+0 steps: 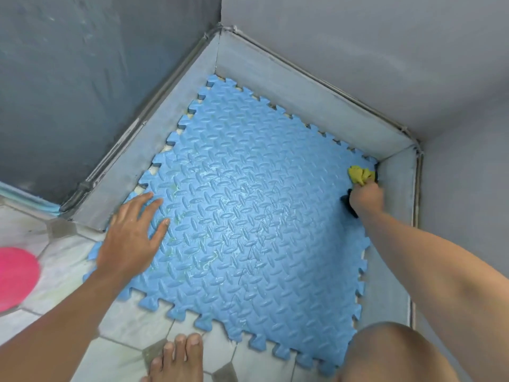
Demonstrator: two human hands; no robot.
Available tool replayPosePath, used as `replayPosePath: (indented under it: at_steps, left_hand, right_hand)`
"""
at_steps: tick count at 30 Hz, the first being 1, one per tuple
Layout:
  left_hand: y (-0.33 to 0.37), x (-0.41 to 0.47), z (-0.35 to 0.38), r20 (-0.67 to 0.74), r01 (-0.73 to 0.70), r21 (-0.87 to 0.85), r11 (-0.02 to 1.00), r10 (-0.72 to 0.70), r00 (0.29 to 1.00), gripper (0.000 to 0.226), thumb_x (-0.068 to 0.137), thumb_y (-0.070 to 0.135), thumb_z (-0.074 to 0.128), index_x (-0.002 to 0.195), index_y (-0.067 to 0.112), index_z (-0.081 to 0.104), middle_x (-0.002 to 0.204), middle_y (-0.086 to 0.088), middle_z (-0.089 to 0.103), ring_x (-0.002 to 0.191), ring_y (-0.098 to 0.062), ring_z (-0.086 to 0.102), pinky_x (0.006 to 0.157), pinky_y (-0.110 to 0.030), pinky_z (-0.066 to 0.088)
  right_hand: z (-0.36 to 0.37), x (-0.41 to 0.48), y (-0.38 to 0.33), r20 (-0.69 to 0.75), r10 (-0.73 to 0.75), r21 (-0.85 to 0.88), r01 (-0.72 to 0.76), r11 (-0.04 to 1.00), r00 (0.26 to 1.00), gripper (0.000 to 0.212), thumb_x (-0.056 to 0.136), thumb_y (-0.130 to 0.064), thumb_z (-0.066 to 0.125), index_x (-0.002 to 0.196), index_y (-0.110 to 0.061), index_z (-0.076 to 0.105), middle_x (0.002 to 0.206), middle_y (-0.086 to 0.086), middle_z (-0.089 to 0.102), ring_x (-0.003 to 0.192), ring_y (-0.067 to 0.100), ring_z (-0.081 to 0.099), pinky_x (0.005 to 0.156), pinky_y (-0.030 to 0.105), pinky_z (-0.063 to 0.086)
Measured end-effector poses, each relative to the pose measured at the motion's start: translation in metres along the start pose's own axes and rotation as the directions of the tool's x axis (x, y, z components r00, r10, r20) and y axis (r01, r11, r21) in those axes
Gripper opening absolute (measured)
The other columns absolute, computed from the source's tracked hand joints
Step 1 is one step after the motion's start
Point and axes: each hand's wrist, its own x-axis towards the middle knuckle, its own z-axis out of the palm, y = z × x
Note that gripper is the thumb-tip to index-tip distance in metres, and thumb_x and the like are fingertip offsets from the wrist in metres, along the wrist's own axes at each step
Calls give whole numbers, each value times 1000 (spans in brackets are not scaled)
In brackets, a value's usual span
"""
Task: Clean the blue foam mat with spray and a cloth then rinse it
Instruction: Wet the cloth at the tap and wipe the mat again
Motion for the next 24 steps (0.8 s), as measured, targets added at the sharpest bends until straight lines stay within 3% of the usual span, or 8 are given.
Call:
replayPosePath:
  at_steps: [3,6,11,14,16,17,19,24]
  left_hand:
    - [-1,0,0,-3,-8,14,1000,8,1000,55,101,44,45,142,9,58,150,-10,51,138,-33,44,113,-52,38]
    - [-1,0,1,16,-9,20,1000,8,1000,55,102,43,45,142,8,57,151,-11,50,139,-33,44,114,-51,37]
    - [-9,-25,-16,29,38,120,992,-42,999,56,97,48,46,132,7,63,136,-13,57,126,-37,53,100,-54,45]
    - [-22,-55,-35,9,156,194,969,-161,987,55,94,50,51,127,8,65,120,-13,60,108,-37,56,85,-52,46]
    - [-32,-68,-42,33,228,148,962,-235,971,50,95,45,58,125,6,68,116,-15,59,106,-39,58,86,-52,49]
    - [-36,-72,-44,57,251,109,962,-258,965,45,98,38,63,126,4,69,118,-15,58,109,-39,59,89,-50,51]
    - [-38,-75,-47,107,259,54,964,-264,959,39,98,23,71,131,2,68,123,-16,55,113,-37,59,94,-47,51]
    - [-37,-70,-52,134,266,19,964,-266,955,42,94,20,75,132,2,69,123,-13,56,112,-34,60,92,-42,51]
  right_hand:
    - [7,-46,-23,8,-89,43,89,995,996,39,100,-28,50,128,-1,53,133,24,45,109,45,54,94,45,45]
    - [17,-122,-79,53,-438,115,430,895,897,34,98,-30,51,125,-10,56,121,18,47,96,41,57,81,43,49]
    - [29,-255,-144,266,-876,176,873,455,403,39,95,-33,58,131,-18,55,109,11,50,92,34,57,68,39,49]
    - [34,-303,-143,371,-922,247,945,213,111,43,95,-30,60,136,-18,53,110,12,49,96,34,56,66,41,49]
    - [34,-302,-137,382,-924,250,965,84,-18,44,96,-31,59,139,-21,53,110,10,51,96,32,58,63,39,47]
    - [32,-292,-135,369,-929,230,971,60,-30,45,96,-32,59,139,-24,53,110,9,52,96,31,59,62,37,46]
    - [29,-257,-134,318,-946,162,979,121,64,45,94,-31,57,139,-30,53,111,7,52,97,29,60,65,38,49]
    - [22,-147,-132,112,-726,100,720,687,678,40,94,-28,55,133,-24,57,113,16,50,95,43,60,77,47,50]
